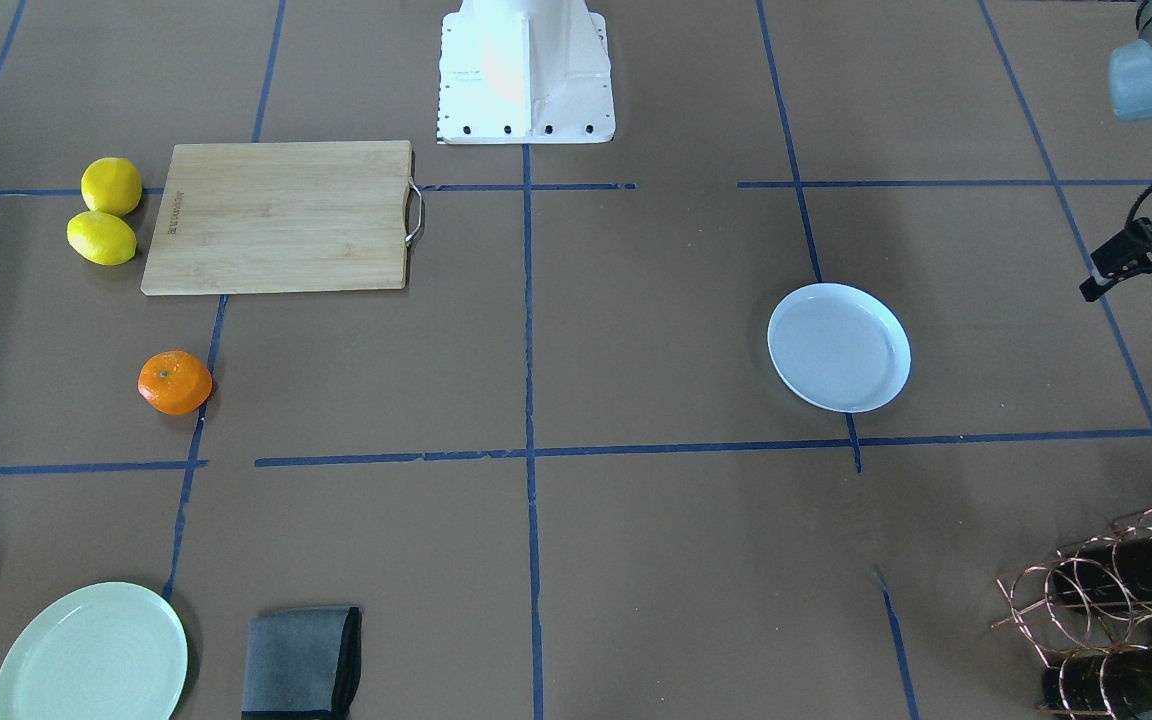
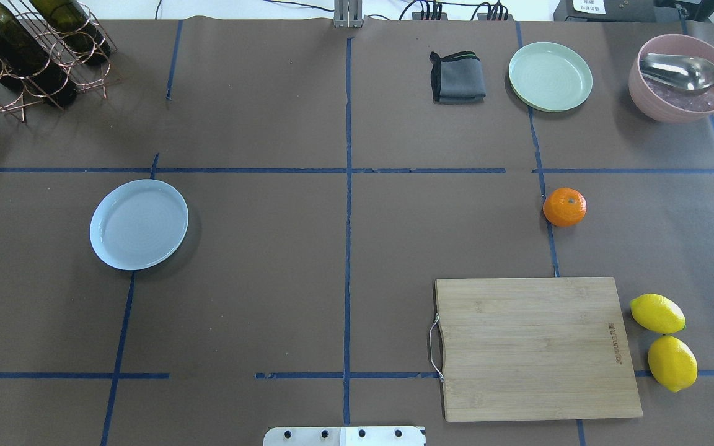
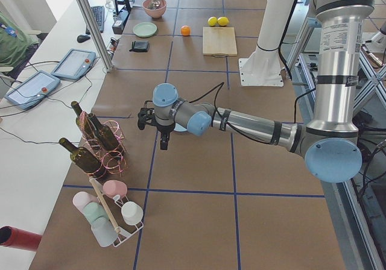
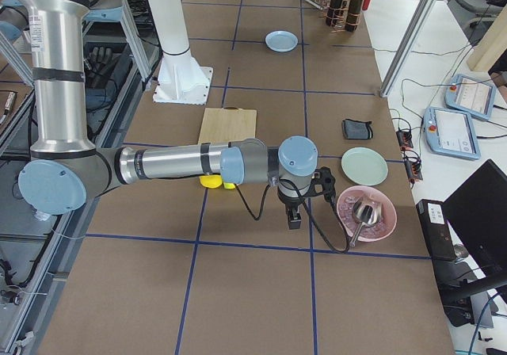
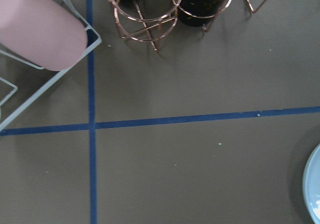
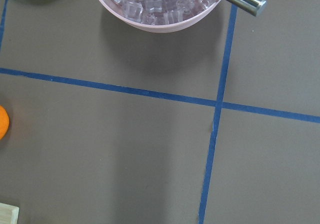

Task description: Pick orange to plate

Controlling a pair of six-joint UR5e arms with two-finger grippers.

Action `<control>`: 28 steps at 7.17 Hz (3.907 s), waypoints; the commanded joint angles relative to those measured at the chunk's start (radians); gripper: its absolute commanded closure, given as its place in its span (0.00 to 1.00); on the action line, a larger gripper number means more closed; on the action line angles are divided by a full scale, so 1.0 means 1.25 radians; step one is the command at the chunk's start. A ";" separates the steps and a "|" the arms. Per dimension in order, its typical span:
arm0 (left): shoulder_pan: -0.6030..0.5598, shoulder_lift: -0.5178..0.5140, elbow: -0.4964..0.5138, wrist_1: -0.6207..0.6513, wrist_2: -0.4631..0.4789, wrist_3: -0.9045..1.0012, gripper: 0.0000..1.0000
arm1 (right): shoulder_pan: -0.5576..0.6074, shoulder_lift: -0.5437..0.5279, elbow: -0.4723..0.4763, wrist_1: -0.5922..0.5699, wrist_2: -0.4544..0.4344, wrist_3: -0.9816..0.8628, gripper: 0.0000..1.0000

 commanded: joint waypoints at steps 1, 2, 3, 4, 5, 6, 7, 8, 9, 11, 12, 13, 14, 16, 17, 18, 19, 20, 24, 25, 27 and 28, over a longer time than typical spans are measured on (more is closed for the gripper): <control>0.143 0.000 0.016 -0.147 0.096 -0.230 0.06 | -0.003 0.006 0.002 0.001 0.002 0.002 0.00; 0.180 -0.003 0.040 -0.182 0.109 -0.270 0.06 | -0.003 0.006 -0.002 -0.001 0.000 0.002 0.00; 0.202 -0.014 0.052 -0.185 0.133 -0.287 0.06 | -0.003 0.007 0.002 -0.001 0.002 0.002 0.00; 0.246 -0.031 0.064 -0.185 0.175 -0.327 0.06 | -0.003 0.007 -0.002 -0.001 0.009 0.002 0.00; 0.269 -0.040 0.078 -0.185 0.201 -0.340 0.07 | -0.003 0.007 -0.002 -0.001 0.015 0.002 0.00; 0.284 -0.049 0.096 -0.186 0.220 -0.341 0.10 | -0.003 0.007 -0.003 -0.002 0.016 0.002 0.00; 0.288 -0.056 0.108 -0.187 0.225 -0.343 0.15 | -0.003 0.007 -0.002 -0.002 0.018 0.002 0.00; 0.295 -0.057 0.107 -0.187 0.225 -0.341 0.17 | -0.003 0.007 0.000 -0.003 0.018 0.002 0.00; 0.305 -0.059 0.107 -0.187 0.225 -0.343 0.18 | -0.003 0.007 0.002 -0.003 0.018 0.002 0.00; 0.325 -0.072 0.108 -0.187 0.227 -0.360 0.22 | -0.003 0.008 0.000 -0.006 0.018 0.002 0.00; 0.330 -0.073 0.108 -0.186 0.227 -0.362 0.24 | -0.003 0.008 0.000 -0.006 0.018 0.002 0.00; 0.337 -0.073 0.112 -0.186 0.233 -0.362 0.26 | -0.003 0.008 -0.002 -0.006 0.018 0.002 0.00; 0.340 -0.073 0.112 -0.186 0.243 -0.362 0.28 | -0.003 0.008 0.001 -0.007 0.018 0.002 0.00; 0.340 -0.072 0.113 -0.186 0.244 -0.362 0.38 | -0.003 0.008 0.005 -0.006 0.018 0.018 0.00; 0.341 -0.072 0.113 -0.186 0.244 -0.361 0.43 | -0.003 0.008 0.006 -0.006 0.018 0.022 0.00; 0.341 -0.072 0.121 -0.186 0.244 -0.361 0.45 | -0.003 0.008 0.006 -0.006 0.018 0.022 0.00; 0.341 -0.072 0.122 -0.186 0.244 -0.361 0.48 | -0.003 0.008 0.007 -0.006 0.019 0.022 0.00; 0.341 -0.072 0.120 -0.186 0.244 -0.361 0.55 | -0.003 0.010 0.006 -0.006 0.019 0.022 0.00; 0.336 -0.070 0.096 -0.185 0.238 -0.359 1.00 | -0.003 0.010 0.005 -0.007 0.024 0.022 0.00; 0.327 -0.056 0.058 -0.179 0.232 -0.355 1.00 | -0.003 0.010 0.003 -0.007 0.024 0.022 0.00; 0.209 -0.051 0.043 -0.174 0.135 -0.352 1.00 | -0.003 0.010 0.002 -0.006 0.024 0.022 0.00; 0.179 -0.062 0.043 -0.151 0.114 -0.352 1.00 | -0.003 0.010 0.005 -0.002 0.024 0.023 0.00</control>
